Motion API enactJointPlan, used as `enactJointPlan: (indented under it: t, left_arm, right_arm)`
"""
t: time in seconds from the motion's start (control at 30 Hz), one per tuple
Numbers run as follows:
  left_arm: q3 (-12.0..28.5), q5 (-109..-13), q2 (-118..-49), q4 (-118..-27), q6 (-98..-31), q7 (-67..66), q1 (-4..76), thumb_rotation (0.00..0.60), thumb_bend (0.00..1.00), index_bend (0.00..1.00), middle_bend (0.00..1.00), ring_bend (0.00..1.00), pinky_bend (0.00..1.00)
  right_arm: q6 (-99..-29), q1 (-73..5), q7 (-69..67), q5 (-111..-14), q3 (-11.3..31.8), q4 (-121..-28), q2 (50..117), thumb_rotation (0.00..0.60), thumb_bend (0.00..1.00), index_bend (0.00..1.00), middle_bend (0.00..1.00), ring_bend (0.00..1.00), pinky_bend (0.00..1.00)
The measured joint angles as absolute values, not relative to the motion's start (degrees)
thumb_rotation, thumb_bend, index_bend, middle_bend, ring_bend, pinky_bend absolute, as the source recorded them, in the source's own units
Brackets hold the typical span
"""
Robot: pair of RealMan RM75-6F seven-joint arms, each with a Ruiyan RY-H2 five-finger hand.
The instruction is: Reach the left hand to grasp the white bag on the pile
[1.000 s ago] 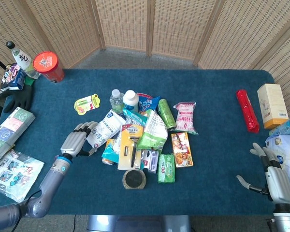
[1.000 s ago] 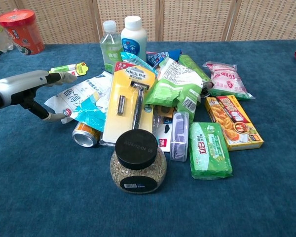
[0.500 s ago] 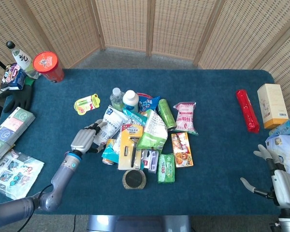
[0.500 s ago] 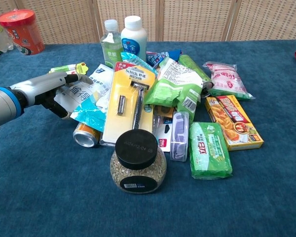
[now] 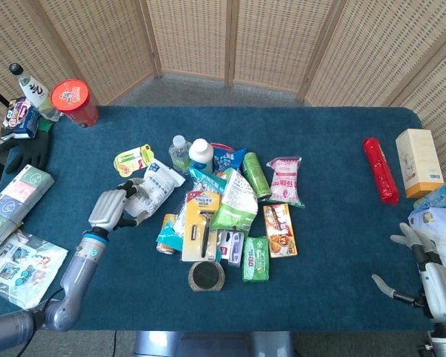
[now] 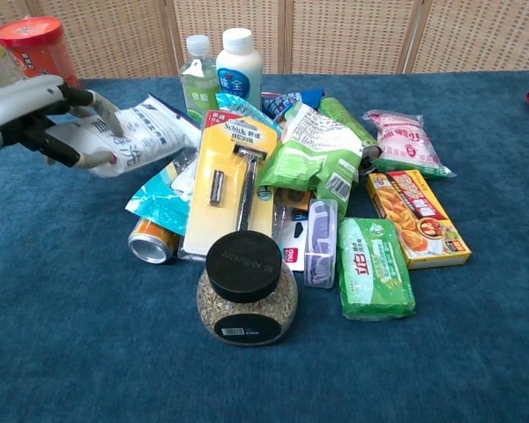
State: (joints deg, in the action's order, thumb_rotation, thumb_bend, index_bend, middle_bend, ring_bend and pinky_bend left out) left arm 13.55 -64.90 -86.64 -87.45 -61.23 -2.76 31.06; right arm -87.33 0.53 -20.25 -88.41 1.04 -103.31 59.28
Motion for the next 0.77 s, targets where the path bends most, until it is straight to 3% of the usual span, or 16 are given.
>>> enactJointPlan:
  t: [0.5, 0.77]
  left_arm:
    - [14.6, -84.3, -71.4, -104.9, -84.7, 11.7, 20.1, 0.6, 0.57, 0.51, 0.47, 0.68, 0.68]
    - [15.4, -87.9, -68.9, -108.8, -87.3, 10.7, 19.3, 0.6, 0.57, 0.5, 0.47, 0.68, 0.67]
  right_arm:
    - [-85.8, -0.8, -19.9, -88.6, 1.5, -102.1, 61.7, 0.443, 0.22, 0.0, 0.26, 0.0, 0.0]
    - [-84.7, -1.6, -19.6, -88.3, 1.6, -101.6, 62.8, 0.445, 0.22, 0.0, 0.26, 0.0, 0.0]
